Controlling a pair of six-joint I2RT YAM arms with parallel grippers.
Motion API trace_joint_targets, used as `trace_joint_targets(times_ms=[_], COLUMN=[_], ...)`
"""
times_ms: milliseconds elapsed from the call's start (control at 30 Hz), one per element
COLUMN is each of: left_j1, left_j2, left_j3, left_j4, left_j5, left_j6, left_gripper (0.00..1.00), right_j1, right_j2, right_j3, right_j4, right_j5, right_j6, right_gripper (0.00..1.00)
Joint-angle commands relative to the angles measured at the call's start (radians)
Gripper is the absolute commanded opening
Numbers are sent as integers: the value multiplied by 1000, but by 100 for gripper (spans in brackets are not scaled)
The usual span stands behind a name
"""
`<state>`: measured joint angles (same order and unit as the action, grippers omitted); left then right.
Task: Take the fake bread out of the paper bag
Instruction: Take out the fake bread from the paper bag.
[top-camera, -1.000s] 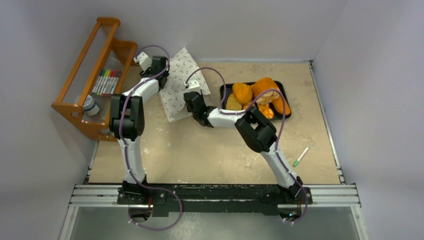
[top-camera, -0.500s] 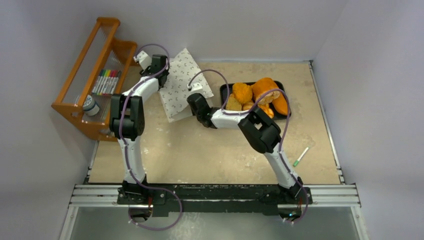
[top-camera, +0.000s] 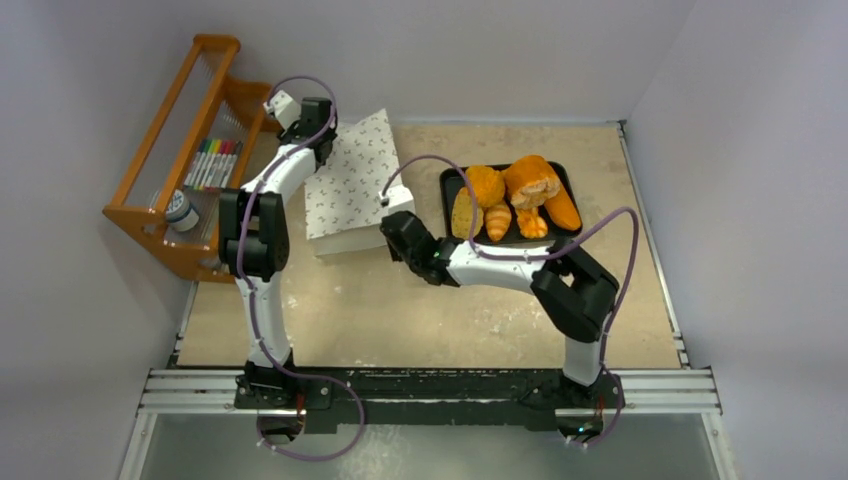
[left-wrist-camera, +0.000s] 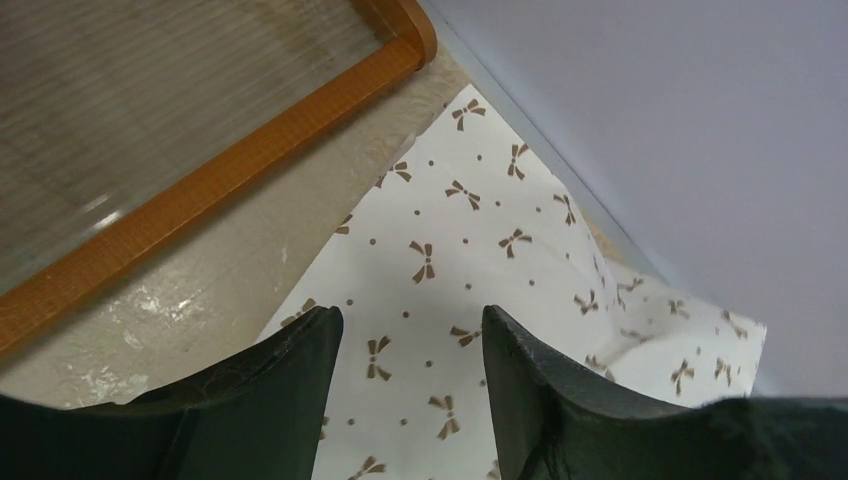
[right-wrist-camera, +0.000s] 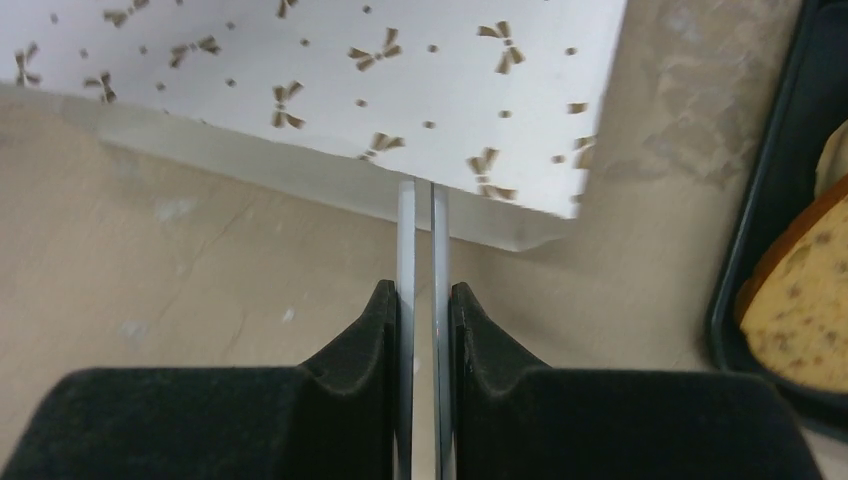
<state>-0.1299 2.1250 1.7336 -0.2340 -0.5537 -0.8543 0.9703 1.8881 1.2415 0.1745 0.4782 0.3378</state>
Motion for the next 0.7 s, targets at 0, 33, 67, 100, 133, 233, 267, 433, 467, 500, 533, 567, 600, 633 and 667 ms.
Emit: trace_joint_targets(times_ms=[0,33,67,100,133,233,267,433,467,500,533,567,600,633,667], left_j1=[6,6,7,7,7,6,5,-30,-38,-42,-46,-49,-53,-58,-64], left_j2=[-48,-57,-65,-73,-79,-90,-92,-81,-79,-75,-69,-61,-49,-34,-13], left_j3=[26,24,22,18,14,8,5,1,0,2,8,19,35,55,75], left_j4=[-8,-10,-11,-11,-10,-11,-9,-3,3,8,11,10,4,-4,-11], left_j5=[-3,-3,-6,-7,-7,2,5,0,-6,-10,-13,-16,-19,-23,-27], left_j6=[-11,-8,-5,-2,0,-1,-2,5,5,5,4,4,4,6,8], left_gripper=[55,54,55,55,55,55,55,55,55,55,55,55,55,55,55], right_j1=[69,86,100,116,129,157,159,162,162,162,163,162,162,162,162], right_j2=[-109,-124,-141,-159,-175,-215,-223,-225,-231,-234,-235,-235,-238,-244,-255], right_j3=[-59,-72,-82,-90,-100,-116,-122,-118,-113,-105,-95,-82,-78,-81,-88], right_j4=[-48,-61,-73,-87,-101,-133,-141,-169,-165,-166,-180,-194,-206,-212,-217], right_j5=[8,15,26,34,42,45,42,27,5,-16,-27,-27,-36,-51,-70], right_j6=[79,91,103,112,122,149,154,138,118,100,90,81,74,72,72], right_gripper=[0,0,0,0,0,0,0,0,0,0,0,0,0,0,0])
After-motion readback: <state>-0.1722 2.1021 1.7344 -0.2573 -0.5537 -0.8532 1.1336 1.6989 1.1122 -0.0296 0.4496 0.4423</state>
